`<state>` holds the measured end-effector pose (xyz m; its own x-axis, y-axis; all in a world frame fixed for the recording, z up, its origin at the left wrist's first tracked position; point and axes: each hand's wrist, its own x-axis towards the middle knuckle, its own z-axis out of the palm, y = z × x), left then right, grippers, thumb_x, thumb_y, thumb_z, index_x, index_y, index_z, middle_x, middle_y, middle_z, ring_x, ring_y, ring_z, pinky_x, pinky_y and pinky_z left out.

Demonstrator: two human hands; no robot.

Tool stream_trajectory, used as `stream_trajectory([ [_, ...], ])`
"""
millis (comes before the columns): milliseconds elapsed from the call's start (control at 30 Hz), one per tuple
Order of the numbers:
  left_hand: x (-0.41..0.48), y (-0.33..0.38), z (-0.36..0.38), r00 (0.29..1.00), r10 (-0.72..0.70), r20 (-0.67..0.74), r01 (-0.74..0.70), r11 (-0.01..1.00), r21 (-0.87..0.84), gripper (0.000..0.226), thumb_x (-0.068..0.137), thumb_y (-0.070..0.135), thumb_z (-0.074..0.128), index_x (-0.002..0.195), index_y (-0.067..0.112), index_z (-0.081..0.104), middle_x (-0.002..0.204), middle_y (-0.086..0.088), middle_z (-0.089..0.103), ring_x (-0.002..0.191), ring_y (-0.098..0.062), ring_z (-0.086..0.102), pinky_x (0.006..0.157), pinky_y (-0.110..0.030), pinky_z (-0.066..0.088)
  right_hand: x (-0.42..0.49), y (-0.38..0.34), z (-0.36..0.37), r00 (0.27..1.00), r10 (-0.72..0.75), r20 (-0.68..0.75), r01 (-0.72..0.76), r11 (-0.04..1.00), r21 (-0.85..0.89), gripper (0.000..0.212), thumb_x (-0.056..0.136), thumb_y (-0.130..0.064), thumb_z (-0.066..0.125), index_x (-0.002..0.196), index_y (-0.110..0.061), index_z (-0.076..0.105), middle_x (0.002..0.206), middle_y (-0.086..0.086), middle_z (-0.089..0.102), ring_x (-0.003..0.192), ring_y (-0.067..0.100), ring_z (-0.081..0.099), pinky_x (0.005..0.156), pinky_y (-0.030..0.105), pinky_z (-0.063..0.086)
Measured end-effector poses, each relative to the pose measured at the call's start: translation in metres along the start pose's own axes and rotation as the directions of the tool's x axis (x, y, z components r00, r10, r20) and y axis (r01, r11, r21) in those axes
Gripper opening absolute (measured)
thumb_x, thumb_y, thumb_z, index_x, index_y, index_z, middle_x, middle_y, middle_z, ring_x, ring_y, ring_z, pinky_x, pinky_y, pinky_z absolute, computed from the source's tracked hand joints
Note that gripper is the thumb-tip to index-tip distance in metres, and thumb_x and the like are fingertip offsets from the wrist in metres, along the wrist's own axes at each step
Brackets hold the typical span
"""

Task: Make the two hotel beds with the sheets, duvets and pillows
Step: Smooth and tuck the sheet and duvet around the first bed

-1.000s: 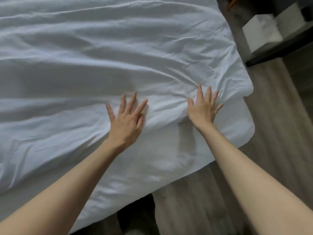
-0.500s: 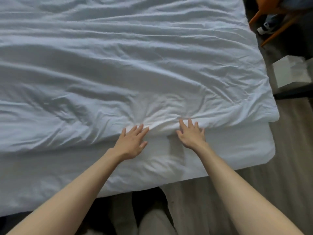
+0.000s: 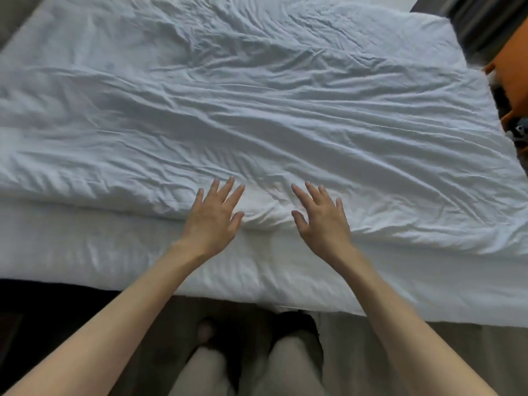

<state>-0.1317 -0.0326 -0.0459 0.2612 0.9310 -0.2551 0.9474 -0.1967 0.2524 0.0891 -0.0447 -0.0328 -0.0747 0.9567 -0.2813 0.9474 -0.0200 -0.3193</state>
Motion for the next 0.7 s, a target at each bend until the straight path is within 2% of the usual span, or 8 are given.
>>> stream_trajectory([
  [133, -0.049, -0.071, -0.036, 0.992, -0.125, -0.027, 0.125, 0.992, 0.02, 0.059, 0.103, 0.037, 0.03, 0.155, 0.024, 0.004, 0.162, 0.002, -0.003, 0.149, -0.023, -0.008, 0.12, -0.044, 0.001, 0.005, -0.086, 0.0, 0.987, -0.162, -0.008, 0.162, 0.986, -0.025, 0.057, 0.102, -0.035, 0.041, 0.153, -0.037, 0.016, 0.163, -0.002, 0.011, 0.15, 0.022, 0.003, 0.121, 0.048, 0.005],
  [267, -0.079, -0.13, -0.061, 0.957, -0.274, -0.092, 0.272, 0.962, -0.036, 0.057, 0.103, 0.038, 0.031, 0.155, 0.023, 0.012, 0.162, 0.002, 0.005, 0.149, -0.023, -0.005, 0.12, -0.044, 0.007, 0.025, -0.154, -0.004, 0.954, -0.299, -0.035, 0.294, 0.95, -0.103, 0.057, 0.101, -0.037, 0.043, 0.153, -0.035, 0.02, 0.162, 0.002, 0.017, 0.15, 0.026, 0.01, 0.12, 0.048, 0.014],
  [400, -0.087, -0.177, -0.085, 0.891, -0.403, -0.211, 0.382, 0.915, -0.133, 0.053, 0.101, 0.033, 0.042, 0.151, 0.019, 0.03, 0.157, -0.002, 0.029, 0.147, -0.023, 0.018, 0.115, -0.039, 0.021, 0.057, -0.207, -0.011, 0.9, -0.42, -0.115, 0.409, 0.906, -0.107, 0.054, 0.098, -0.035, 0.052, 0.149, -0.028, 0.036, 0.152, 0.006, 0.039, 0.14, 0.029, 0.034, 0.113, 0.045, 0.028],
  [500, -0.082, -0.21, -0.109, 0.838, -0.446, -0.315, 0.427, 0.895, -0.13, 0.05, 0.097, 0.028, 0.05, 0.144, 0.014, 0.042, 0.148, -0.007, 0.043, 0.139, -0.026, 0.033, 0.111, -0.042, 0.028, 0.087, -0.24, -0.017, 0.861, -0.491, -0.13, 0.475, 0.869, -0.137, 0.054, 0.096, -0.036, 0.053, 0.147, -0.027, 0.038, 0.149, 0.006, 0.043, 0.136, 0.028, 0.037, 0.112, 0.044, 0.029],
  [700, -0.063, -0.263, -0.157, 0.765, -0.535, -0.358, 0.529, 0.84, -0.124, 0.055, 0.096, 0.037, 0.05, 0.146, 0.017, 0.04, 0.153, -0.005, 0.037, 0.142, -0.025, 0.028, 0.112, -0.04, 0.023, 0.14, -0.3, -0.035, 0.764, -0.634, -0.121, 0.61, 0.771, -0.186, 0.057, 0.095, -0.038, 0.054, 0.148, -0.027, 0.036, 0.152, 0.008, 0.038, 0.139, 0.03, 0.034, 0.114, 0.049, 0.026],
])
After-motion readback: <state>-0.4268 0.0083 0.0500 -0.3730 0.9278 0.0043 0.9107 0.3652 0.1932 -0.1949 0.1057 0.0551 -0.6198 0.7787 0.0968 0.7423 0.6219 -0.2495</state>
